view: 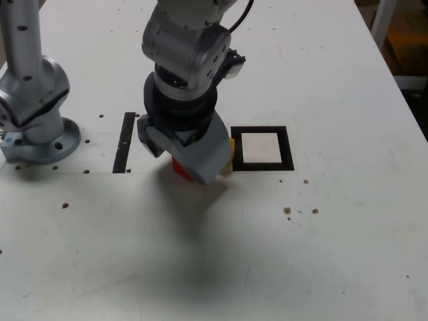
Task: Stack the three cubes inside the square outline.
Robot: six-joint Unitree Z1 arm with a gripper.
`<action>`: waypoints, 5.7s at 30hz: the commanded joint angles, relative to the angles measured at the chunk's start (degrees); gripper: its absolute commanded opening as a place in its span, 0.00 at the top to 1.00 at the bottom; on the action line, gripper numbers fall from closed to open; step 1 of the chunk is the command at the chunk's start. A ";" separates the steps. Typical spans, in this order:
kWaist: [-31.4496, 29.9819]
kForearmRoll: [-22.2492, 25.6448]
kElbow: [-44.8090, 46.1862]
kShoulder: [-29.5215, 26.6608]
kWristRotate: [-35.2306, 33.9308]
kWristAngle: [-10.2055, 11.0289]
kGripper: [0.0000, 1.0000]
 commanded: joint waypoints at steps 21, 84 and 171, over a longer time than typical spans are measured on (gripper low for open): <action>0.13 -0.11 -0.67 2.41 4.93 -0.76 0.18; 6.93 28.97 -49.84 18.94 -21.66 2.94 0.72; 12.96 31.83 -36.77 11.49 -32.20 -11.90 0.00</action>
